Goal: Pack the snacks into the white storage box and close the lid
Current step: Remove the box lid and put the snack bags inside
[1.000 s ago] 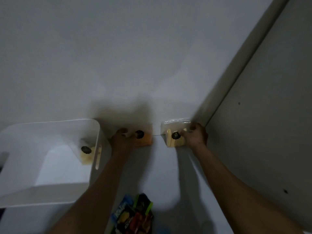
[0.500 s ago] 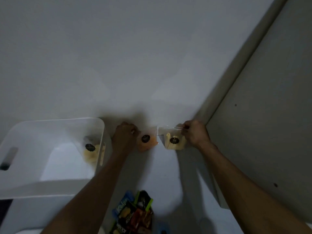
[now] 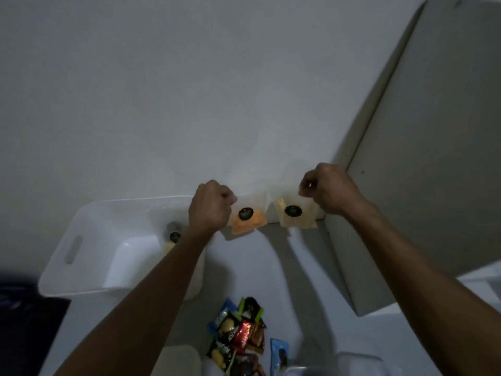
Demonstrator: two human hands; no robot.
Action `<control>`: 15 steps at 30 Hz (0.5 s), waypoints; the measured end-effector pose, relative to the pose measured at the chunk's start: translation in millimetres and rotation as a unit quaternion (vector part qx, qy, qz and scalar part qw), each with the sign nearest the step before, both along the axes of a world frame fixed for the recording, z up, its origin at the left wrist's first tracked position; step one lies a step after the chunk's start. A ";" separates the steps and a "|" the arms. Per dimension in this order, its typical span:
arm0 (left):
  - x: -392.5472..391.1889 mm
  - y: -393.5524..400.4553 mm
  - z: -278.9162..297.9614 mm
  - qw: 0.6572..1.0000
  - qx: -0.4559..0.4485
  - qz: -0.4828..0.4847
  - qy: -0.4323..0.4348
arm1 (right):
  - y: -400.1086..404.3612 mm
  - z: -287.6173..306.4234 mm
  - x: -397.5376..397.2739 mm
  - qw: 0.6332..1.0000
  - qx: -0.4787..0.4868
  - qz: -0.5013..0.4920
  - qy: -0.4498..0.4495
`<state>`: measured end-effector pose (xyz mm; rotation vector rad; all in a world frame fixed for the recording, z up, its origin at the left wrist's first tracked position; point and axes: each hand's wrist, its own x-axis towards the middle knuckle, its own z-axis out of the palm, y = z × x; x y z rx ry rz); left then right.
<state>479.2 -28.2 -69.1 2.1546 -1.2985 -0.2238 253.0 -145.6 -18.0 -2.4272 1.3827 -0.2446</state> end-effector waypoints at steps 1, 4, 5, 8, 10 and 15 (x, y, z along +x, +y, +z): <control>6.0 9.4 11.7 1.000 -0.010 -0.004 -0.003 | 10.9 17.5 2.6 1.000 -0.006 0.006 0.000; 30.5 42.9 43.5 0.999 -0.039 -0.014 -0.023 | 54.0 65.0 15.6 0.999 -0.026 0.021 -0.006; 40.9 56.3 52.6 0.998 -0.046 -0.013 -0.026 | 70.5 77.4 22.7 0.999 -0.031 0.025 -0.015; 80.5 96.9 70.4 0.998 -0.046 -0.008 -0.029 | 121.1 102.0 55.1 0.997 -0.041 0.040 -0.044; 105.5 121.1 77.4 0.999 -0.046 -0.004 -0.024 | 150.5 107.4 81.2 0.996 -0.044 0.049 -0.060; 145.8 158.6 83.5 0.999 -0.032 -0.013 -0.020 | 205.2 89.7 148.6 0.994 -0.036 0.050 -0.091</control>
